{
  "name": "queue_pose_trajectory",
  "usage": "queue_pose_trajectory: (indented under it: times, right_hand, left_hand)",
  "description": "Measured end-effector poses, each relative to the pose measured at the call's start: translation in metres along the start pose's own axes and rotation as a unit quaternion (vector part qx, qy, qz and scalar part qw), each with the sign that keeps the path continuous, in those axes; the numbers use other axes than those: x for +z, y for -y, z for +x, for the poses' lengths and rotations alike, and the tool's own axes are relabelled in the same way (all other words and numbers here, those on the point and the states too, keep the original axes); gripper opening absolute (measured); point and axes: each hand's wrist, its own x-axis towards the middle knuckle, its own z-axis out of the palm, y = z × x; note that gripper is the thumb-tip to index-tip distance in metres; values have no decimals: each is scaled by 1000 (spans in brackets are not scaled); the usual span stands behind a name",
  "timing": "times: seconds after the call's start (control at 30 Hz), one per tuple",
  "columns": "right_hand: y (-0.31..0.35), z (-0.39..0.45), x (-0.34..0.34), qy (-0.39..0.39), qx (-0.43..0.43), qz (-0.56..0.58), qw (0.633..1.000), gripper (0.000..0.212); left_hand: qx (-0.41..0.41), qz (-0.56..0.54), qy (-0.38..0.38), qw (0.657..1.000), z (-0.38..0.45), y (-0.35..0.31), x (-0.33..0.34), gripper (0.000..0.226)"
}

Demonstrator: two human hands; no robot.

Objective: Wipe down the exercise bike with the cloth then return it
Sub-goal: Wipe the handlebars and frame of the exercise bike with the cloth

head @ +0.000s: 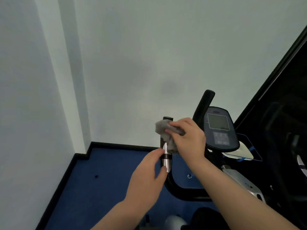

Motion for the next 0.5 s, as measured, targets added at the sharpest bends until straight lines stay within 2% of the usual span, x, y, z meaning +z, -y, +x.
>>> queue_pose_trajectory:
  times: [0.07,0.13,0.17,0.23,0.3,0.33,0.5]
  right_hand:
    - [-10,10,-15,-63,34,26,997,8]
    - [-8,29,-25,-54,4,48,997,10]
    - [-3,38,-25,-14,-21,60,998,12]
    - [10,52,-17,120,-28,82,989,17]
    - [18,58,-7,249,23,97,963,20]
    - [18,58,-6,265,43,103,958,21]
    - [1,27,-19,135,103,173,970,25]
  left_hand:
    - [22,54,18,998,0,3,0,54]
    - [29,80,29,996,0,6,1,62]
    - [30,85,35,995,0,8,2,63]
    - [37,91,38,994,0,10,3,64]
    - [45,94,43,994,-1,10,3,65]
    - [45,92,44,994,-1,10,2,65]
    - [43,75,39,996,-4,12,3,64]
